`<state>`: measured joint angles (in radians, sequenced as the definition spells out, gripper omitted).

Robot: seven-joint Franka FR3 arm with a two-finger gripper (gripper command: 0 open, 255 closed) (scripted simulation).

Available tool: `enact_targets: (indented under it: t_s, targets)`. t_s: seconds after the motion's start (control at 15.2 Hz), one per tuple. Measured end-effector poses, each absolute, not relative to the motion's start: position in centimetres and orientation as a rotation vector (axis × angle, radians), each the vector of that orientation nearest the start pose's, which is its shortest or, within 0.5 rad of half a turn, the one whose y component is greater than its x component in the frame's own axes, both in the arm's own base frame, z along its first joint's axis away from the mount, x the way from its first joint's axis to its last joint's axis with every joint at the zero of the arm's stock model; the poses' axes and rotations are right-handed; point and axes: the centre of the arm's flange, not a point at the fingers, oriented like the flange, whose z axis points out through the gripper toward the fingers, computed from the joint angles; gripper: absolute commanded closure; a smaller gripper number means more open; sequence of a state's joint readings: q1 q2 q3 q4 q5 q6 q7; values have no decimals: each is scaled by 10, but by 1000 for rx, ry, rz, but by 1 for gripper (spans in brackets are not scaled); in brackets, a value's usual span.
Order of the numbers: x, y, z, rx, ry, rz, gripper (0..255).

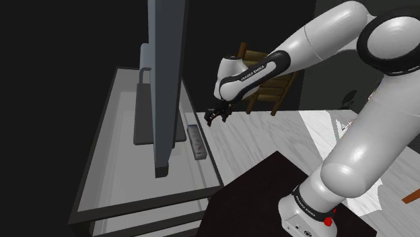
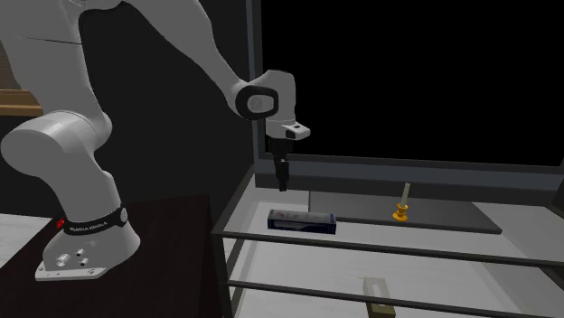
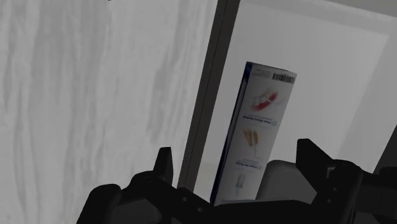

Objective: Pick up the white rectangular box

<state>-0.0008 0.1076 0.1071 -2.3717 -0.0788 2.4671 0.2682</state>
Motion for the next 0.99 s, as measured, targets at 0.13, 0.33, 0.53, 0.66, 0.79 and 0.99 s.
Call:
enact_targets:
  t_s: [0.13, 0.33, 0.53, 0.66, 0.79, 0.99]
  targets:
    - [514, 59, 253, -3171, 166, 5, 0]
    - [533, 65, 220, -3163, 176, 3, 0]
    - [552, 73, 191, -3154, 185, 1, 0]
    - [566, 77, 168, -3148, 191, 0, 0]
    - [581, 80, 147, -3143, 197, -2, 0]
    - [587, 83, 126, -3140, 201, -3, 0]
